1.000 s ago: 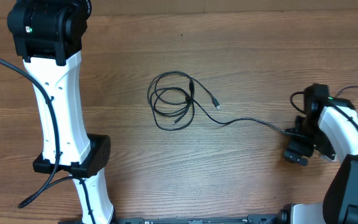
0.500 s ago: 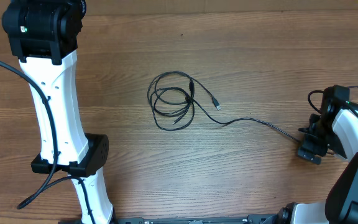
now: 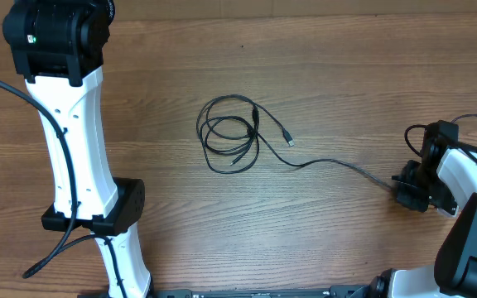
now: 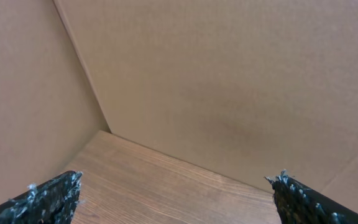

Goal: Untangle cables
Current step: 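Grasp the cable end with the right gripper and pull it rightward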

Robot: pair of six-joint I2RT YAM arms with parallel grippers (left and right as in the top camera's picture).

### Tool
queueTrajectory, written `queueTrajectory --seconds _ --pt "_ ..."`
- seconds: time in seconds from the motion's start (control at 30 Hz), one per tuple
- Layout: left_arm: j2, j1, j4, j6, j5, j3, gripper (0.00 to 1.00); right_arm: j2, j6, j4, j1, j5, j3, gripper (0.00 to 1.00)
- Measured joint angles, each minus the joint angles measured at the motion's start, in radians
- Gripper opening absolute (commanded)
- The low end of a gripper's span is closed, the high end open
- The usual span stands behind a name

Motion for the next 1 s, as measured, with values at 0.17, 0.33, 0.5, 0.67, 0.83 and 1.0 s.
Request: queueTrajectory --seconds 0.17,0.33,0.5,0.67,0.83,1.0 --pt "0.0 0.0 -0.001 0.0 0.015 0.0 0.99 0.0 -0.117 0.153 0.0 -0.015 -0.003 0.04" --pt "0.0 0.0 -0.005 0.0 0.044 0.0 1.0 0.0 -0.289 0.399 -0.001 -0.043 -0.002 0.04" --pt "0.0 -0.008 -0.024 0.0 0.058 0.0 1.0 0.0 -0.397 0.568 -0.004 -0.053 0.018 0.04" --pt "0.0 -0.019 -0.032 -0.001 0.126 0.0 1.0 0.0 -0.478 0.687 -0.041 -0.061 0.101 0.04" --pt "0.0 -0.038 -0.016 -0.026 0.199 0.0 1.0 0.002 -0.61 0.713 -0.103 -0.06 0.26 0.04" --pt "0.0 -0.054 0.0 -0.066 0.235 0.0 1.0 0.002 -0.761 0.705 -0.16 -0.059 0.417 0.04"
